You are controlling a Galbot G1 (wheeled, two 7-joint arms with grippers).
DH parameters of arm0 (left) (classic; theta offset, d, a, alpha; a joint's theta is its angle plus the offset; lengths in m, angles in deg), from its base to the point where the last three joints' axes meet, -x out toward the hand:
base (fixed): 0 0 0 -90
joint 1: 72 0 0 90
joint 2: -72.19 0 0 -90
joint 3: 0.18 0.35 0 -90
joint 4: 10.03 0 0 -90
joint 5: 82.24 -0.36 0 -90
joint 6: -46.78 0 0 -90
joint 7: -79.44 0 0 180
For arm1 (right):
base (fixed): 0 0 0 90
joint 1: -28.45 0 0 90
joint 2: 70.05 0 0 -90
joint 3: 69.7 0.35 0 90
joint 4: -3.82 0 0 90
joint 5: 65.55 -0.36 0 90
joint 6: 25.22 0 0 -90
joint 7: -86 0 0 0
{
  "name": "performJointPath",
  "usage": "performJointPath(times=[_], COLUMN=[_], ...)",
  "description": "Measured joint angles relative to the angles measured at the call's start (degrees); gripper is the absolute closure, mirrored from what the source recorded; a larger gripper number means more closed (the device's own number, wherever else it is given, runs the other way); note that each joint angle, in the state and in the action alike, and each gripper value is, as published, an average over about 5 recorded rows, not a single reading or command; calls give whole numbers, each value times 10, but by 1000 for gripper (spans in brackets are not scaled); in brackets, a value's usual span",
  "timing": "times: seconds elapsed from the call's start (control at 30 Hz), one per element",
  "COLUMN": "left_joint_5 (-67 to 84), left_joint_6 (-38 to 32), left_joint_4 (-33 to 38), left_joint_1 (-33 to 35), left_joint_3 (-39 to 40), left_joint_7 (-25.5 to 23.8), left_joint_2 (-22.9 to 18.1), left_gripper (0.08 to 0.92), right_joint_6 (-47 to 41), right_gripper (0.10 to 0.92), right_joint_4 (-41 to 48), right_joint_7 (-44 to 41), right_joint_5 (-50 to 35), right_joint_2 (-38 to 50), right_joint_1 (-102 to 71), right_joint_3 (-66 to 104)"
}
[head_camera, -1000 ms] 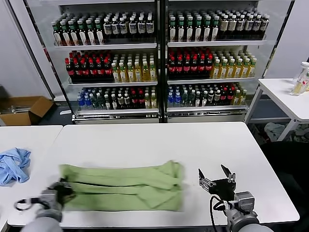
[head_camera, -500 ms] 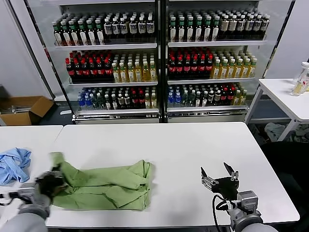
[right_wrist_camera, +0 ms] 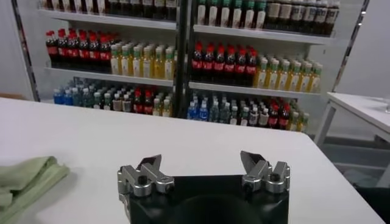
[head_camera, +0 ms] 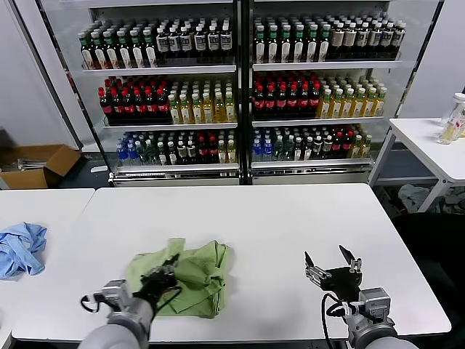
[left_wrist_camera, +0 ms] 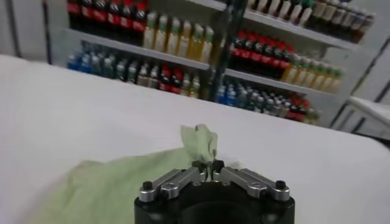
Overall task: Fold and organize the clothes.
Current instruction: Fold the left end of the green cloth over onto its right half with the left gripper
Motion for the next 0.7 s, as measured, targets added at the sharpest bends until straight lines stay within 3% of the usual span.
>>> performJointPath(times=[0.2,0.43,0.7], left_joint_5=[-3,-42,-96], left_joint_6=[-2,-18,-25], left_joint_4=[-26,-34,-11], left_joint_1=[-33,-40,10], left_joint_3=[42,53,-34], left_joint_7=[2,-9,-36], left_joint_2=[-34,-48,-7], left_gripper=[854,658,424], right_joint_6=[0,0,0], right_gripper=[203,203,203], right_joint_4=[1,2,10], right_joint_7=[0,-2,-7], right_joint_5=[1,0,-1], right_joint_2=[-1,-1,-3], right_joint_1=[3,1,6], right_joint_3=[-3,1,-1])
